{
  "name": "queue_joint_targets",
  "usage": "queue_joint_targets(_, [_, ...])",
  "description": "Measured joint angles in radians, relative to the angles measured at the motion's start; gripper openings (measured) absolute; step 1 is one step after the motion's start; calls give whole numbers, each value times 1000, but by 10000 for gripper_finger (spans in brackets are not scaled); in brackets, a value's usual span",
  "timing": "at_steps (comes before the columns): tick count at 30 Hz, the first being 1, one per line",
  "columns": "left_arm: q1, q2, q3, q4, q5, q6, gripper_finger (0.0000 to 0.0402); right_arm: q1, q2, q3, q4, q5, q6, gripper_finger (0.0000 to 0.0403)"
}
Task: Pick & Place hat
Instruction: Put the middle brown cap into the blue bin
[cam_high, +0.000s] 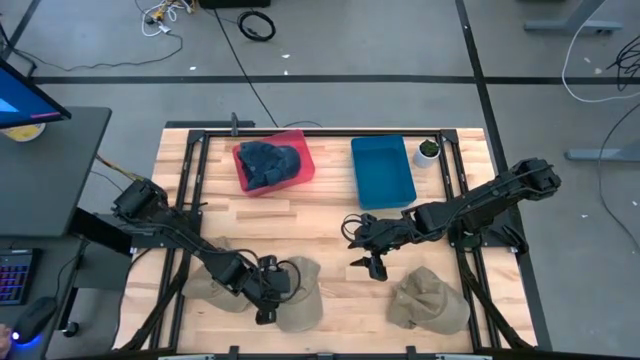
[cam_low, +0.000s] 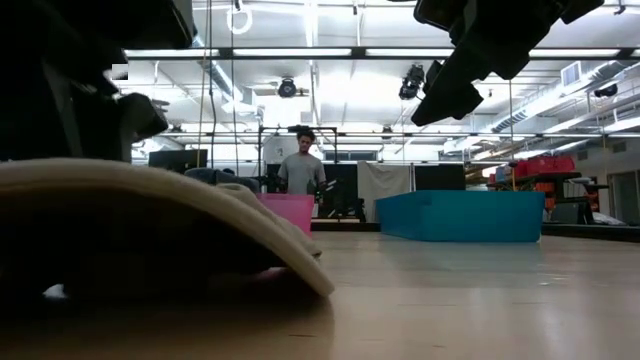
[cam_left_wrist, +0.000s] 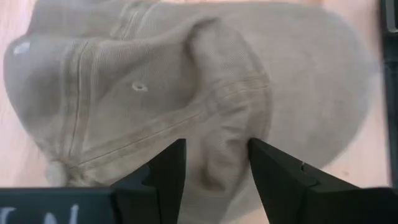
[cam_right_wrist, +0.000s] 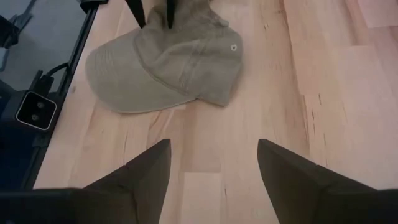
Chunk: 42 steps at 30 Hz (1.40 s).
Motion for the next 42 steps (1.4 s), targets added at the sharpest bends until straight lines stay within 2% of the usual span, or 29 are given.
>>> queue_joint_targets(3, [0, 20, 1, 11, 24, 25, 153, 0, 0, 0, 19, 0, -38, 242])
queue_joint_targets(5, [-1, 22, 2, 23, 32, 54, 115, 0, 0, 0, 36, 0, -77, 242])
queue_joint_targets(8, [8, 7, 1, 36, 36, 132, 34, 0, 0, 0, 81, -1, -136, 242])
queue_joint_targets(10, [25, -6, 1, 47, 20, 185, 13, 0, 5, 0, 126, -2, -178, 242])
queue_joint_targets(13, [65, -19, 27, 46, -16, 315, 9, 0, 15, 0, 208, -28, -247, 242])
queue_joint_targets(18, [151, -29, 122, 14, -19, 586, 5, 0, 44, 0, 315, -93, -384, 242])
queue_joint_targets(24, [286, -30, 209, -31, -25, 794, 5, -15, 86, 0, 354, -63, -447, 242])
queue_joint_targets(29, [348, -30, 232, -21, -9, 983, 4, -49, 104, 0, 328, -16, -436, 242])
queue_joint_targets(35, [365, -30, 232, -21, -13, 1097, 4, -78, 104, 1, 206, 141, -456, 242])
queue_joint_targets(39, [366, -30, 232, -21, -37, 1127, 4, -87, 104, 1, 158, 143, -448, 234])
queue_joint_targets(42, [381, -30, 232, -21, -112, 1126, 12, -90, 104, 1, 150, 137, -436, 201])
